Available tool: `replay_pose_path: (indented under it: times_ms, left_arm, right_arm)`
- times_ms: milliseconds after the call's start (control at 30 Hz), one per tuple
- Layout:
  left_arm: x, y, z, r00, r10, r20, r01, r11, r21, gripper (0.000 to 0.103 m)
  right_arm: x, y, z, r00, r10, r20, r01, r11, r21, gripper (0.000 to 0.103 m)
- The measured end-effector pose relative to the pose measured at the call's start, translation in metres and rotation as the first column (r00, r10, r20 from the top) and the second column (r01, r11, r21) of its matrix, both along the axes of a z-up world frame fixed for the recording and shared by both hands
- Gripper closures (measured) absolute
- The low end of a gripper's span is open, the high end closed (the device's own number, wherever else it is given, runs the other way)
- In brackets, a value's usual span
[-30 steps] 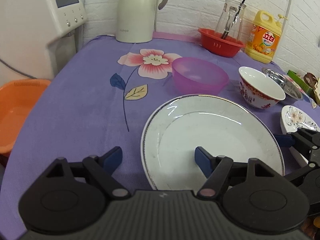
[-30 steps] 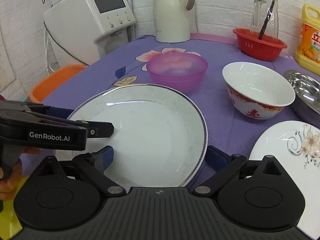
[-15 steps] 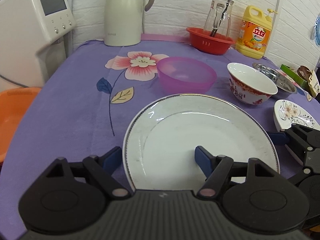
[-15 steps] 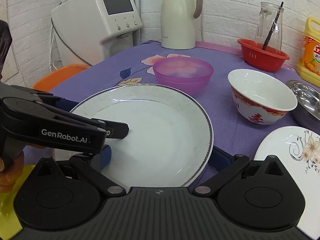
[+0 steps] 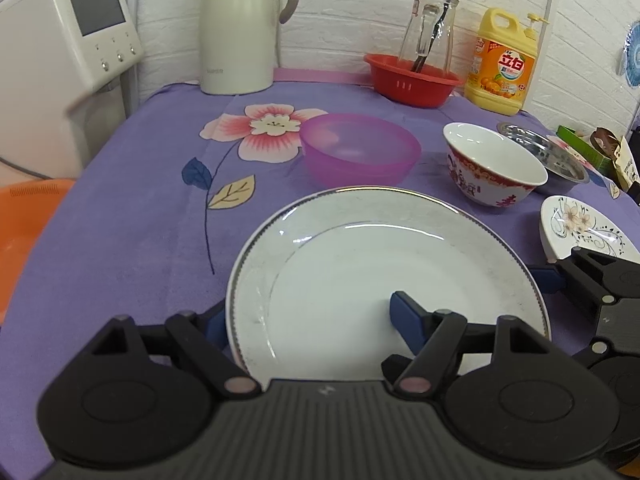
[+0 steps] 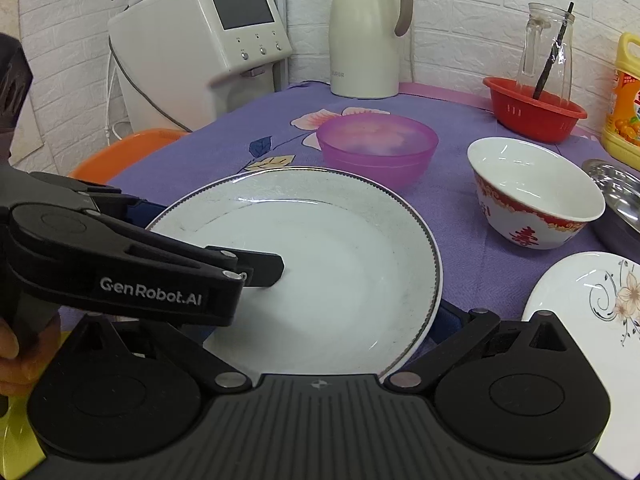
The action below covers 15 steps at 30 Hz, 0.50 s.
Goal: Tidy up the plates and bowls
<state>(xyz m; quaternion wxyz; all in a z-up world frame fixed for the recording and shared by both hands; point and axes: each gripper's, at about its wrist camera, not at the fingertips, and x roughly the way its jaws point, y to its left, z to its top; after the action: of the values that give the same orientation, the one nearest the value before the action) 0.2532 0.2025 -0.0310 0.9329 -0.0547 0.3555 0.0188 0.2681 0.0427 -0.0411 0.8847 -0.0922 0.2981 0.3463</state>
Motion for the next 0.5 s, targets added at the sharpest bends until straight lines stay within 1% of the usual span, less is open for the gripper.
replay_pose_path:
  times_ms: [133, 200, 300, 400, 500]
  left_arm:
    - [0.005, -0.003, 0.005, 1.0, 0.003, -0.017, -0.003, 1.0, -0.004, 0.03]
    - [0.004, -0.006, 0.012, 1.0, -0.001, 0.005, 0.001, 1.0, 0.01, 0.03]
    - [-0.001, -0.007, 0.031, 0.999, -0.003, 0.035, 0.003, 1.0, -0.014, 0.03]
    - [-0.018, -0.01, 0.048, 0.998, -0.006, 0.067, 0.007, 1.0, -0.011, 0.03]
    - [-0.045, -0.016, 0.058, 0.997, -0.003, 0.082, 0.003, 1.0, 0.007, 0.03]
  right_arm:
    - [0.002, 0.001, 0.004, 0.999, -0.021, -0.024, 0.021, 1.0, -0.001, 0.0]
    - [0.001, -0.002, 0.007, 0.999, -0.043, -0.024, 0.043, 0.999, 0.013, 0.0]
    - [-0.003, -0.007, 0.02, 0.998, -0.06, 0.009, 0.06, 0.997, 0.04, 0.0]
    - [-0.016, -0.012, 0.039, 0.996, -0.068, 0.05, 0.065, 0.996, 0.066, 0.0]
    - [-0.035, -0.016, 0.051, 0.996, -0.057, 0.063, 0.051, 0.994, 0.092, 0.0]
